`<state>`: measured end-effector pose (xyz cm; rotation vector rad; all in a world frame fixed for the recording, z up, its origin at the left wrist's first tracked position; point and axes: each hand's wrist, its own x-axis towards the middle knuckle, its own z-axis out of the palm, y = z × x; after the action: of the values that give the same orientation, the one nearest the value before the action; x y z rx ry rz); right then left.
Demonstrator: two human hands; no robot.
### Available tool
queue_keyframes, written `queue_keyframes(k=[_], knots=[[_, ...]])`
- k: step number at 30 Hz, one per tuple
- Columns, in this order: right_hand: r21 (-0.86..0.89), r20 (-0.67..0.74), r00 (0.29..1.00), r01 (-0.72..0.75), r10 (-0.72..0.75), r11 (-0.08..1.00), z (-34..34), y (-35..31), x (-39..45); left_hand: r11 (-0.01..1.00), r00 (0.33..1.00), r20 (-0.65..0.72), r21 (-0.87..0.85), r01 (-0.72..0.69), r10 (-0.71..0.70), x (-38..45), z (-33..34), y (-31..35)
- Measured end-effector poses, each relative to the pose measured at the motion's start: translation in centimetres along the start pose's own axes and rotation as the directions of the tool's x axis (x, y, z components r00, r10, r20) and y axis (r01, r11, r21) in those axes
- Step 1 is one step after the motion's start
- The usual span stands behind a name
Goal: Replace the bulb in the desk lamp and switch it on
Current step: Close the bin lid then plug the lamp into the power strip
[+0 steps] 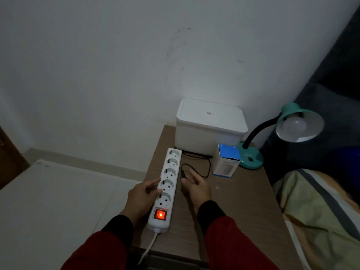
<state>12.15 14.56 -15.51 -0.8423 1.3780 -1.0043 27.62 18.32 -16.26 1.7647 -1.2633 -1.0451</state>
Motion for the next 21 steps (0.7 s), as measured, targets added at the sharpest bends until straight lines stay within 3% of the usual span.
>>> queue_keyframes(k=[3, 6, 12, 16, 21], knots=[[0.152, 0.114, 0.993, -0.002, -0.016, 0.988, 1.0, -1.1, -0.4, 1.0, 1.0, -0.001, -0.009, 0.0, 0.0, -0.1, 0.1, 0.1], [0.167, 0.199, 0.978, 0.027, -0.061, 0.986, 2.0, -1.1, -0.4, 1.0, 1.0, -0.008, -0.019, 0.003, -0.003, -0.1, 0.2, 0.1], [-0.147, 0.188, 0.963, 0.222, -0.194, 0.964, 3.2, -0.7, 0.1, 0.999, 1.0, -0.002, -0.042, -0.001, 0.001, 0.0, 0.1, -0.2], [-0.421, 0.142, 0.945, 0.328, -0.295, 0.846, 3.3, -0.7, 0.2, 0.998, 1.0, -0.006, -0.059, 0.007, -0.007, 0.1, 0.0, -0.4], [-0.641, 0.141, 0.921, 0.365, -0.363, 0.676, 3.9, -0.5, 0.2, 0.996, 1.0, 0.0, -0.092, 0.015, -0.015, 0.0, -0.1, -0.5]])
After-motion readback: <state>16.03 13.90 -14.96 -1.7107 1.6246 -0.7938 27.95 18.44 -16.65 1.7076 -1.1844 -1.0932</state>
